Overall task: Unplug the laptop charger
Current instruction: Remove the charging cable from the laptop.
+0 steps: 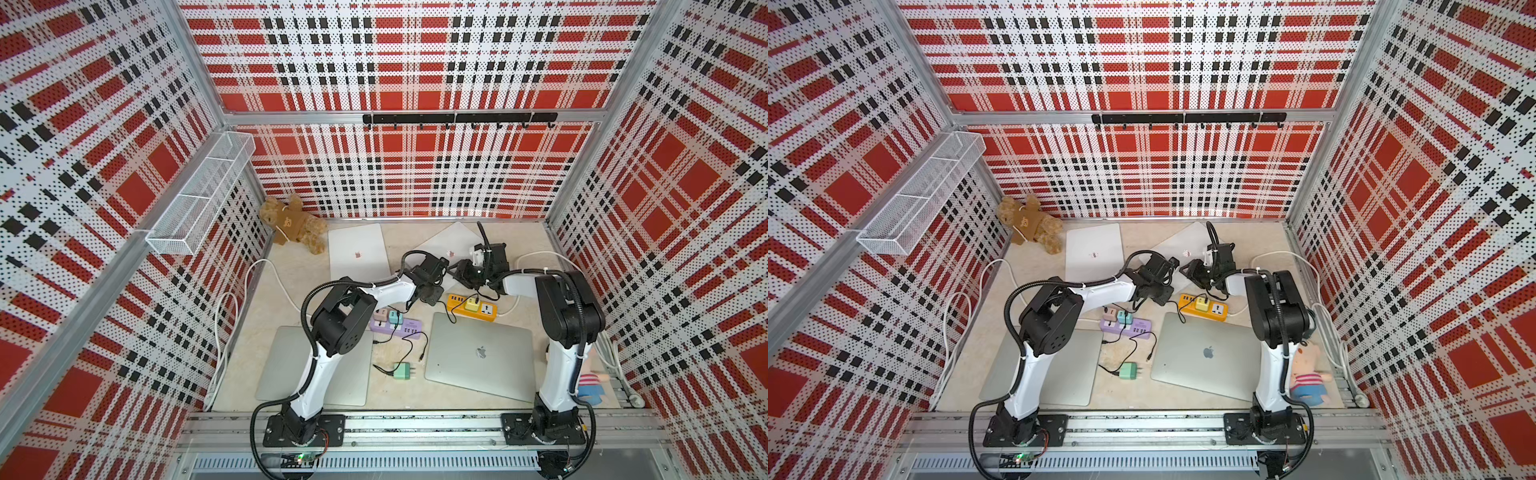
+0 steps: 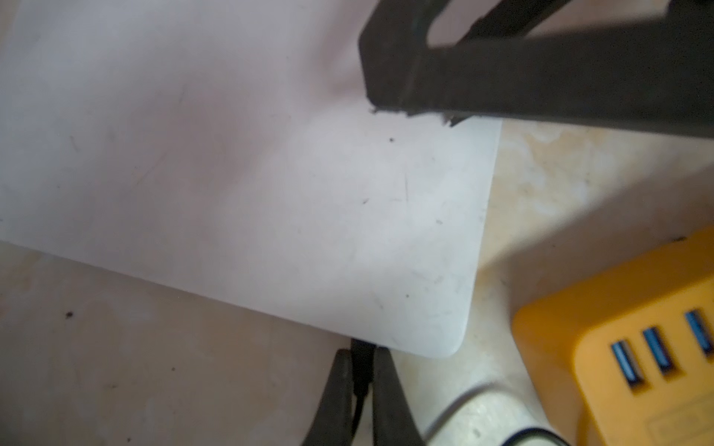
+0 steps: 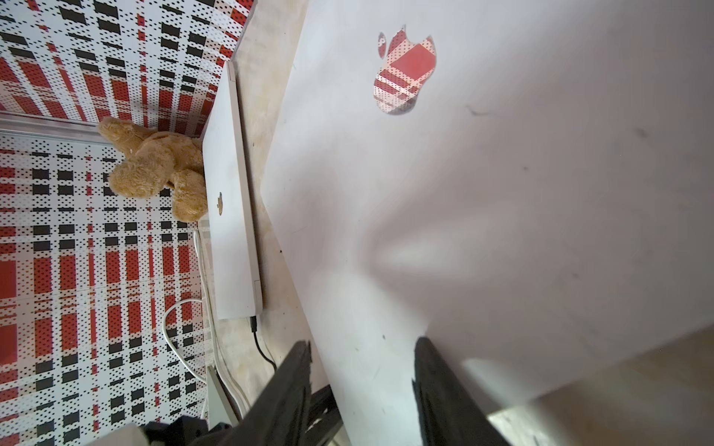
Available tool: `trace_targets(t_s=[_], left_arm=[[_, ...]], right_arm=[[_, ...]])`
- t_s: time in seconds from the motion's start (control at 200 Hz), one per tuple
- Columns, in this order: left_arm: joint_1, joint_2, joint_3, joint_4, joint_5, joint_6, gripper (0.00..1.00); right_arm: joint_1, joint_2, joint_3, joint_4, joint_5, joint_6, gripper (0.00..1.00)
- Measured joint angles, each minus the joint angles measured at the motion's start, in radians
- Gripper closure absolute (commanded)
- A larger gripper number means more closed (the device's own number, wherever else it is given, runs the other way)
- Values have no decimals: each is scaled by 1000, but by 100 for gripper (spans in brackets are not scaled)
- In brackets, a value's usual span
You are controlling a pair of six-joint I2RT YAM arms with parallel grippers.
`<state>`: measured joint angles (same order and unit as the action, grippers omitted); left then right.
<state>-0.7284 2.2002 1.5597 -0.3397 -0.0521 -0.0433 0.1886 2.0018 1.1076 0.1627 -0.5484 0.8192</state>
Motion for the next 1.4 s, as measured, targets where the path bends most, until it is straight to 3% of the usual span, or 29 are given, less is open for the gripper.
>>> trace_targets(t_s=[0.14, 0.541, 0.927, 1.403], left_arm=[[16, 0, 0, 0, 53, -29, 91], [-14, -2, -2, -1, -11, 68, 90], [25, -2, -2, -2, 81, -33, 91], [1, -14, -7, -17, 39, 156, 92]], right_arm=[[0, 0, 0, -1, 2, -4, 54], [0, 0, 0, -5, 3, -14, 54], [0, 0, 2, -8, 3, -15, 55], [0, 0, 8, -23, 5, -26, 55]])
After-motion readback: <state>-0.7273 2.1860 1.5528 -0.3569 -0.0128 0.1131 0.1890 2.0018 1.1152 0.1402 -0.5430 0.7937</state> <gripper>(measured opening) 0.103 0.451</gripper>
